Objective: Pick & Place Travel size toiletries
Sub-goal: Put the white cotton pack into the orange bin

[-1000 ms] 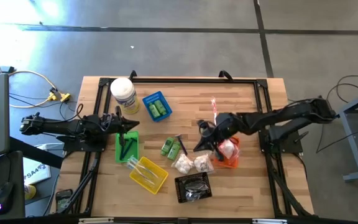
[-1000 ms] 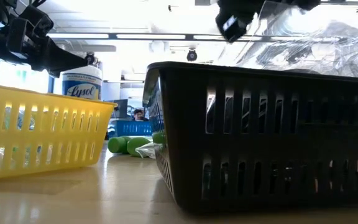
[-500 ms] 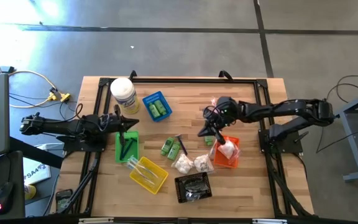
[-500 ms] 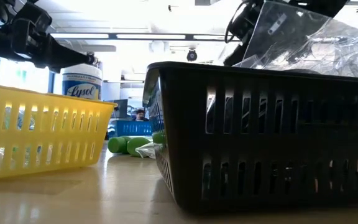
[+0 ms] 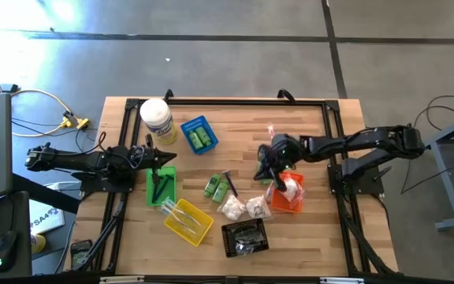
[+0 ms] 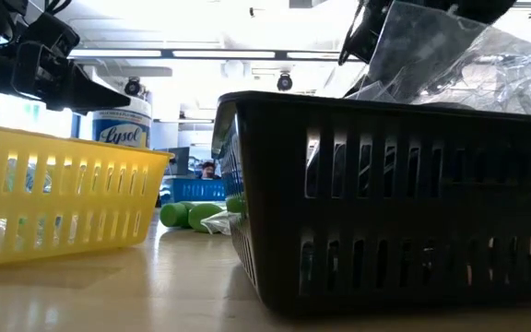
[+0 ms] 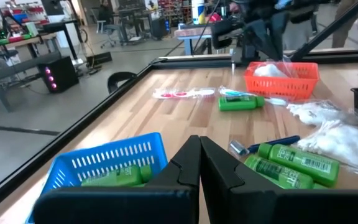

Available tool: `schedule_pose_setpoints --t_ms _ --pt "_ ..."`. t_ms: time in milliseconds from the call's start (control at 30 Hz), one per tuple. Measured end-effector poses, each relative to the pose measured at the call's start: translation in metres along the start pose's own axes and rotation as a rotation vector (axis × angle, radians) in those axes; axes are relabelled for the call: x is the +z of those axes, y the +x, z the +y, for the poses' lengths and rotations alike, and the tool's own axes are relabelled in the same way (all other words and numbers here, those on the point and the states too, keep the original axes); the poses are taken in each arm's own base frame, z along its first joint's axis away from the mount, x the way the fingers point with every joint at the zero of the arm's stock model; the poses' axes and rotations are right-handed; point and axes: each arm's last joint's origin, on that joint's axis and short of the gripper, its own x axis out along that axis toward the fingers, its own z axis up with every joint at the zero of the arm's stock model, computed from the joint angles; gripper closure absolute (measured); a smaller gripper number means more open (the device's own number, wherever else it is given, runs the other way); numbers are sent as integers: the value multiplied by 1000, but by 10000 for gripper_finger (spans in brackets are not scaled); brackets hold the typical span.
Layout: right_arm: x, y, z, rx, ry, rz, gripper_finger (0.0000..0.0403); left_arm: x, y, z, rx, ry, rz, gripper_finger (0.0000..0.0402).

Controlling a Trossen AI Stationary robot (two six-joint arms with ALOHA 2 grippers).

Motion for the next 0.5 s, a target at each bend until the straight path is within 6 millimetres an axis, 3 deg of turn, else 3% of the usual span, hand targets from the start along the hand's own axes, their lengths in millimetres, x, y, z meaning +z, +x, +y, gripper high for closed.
schedule_pose_setpoints --t_ms 133,333,500 --pt "7 0 17 -62 22 159 328 0 0 0 1 10 0 402" --pt "0 14 22 40 165 263 210 1 0 0 5 61 -14 402" --pt "-16 38 23 52 149 362 173 3 0 0 7 71 -28 402"
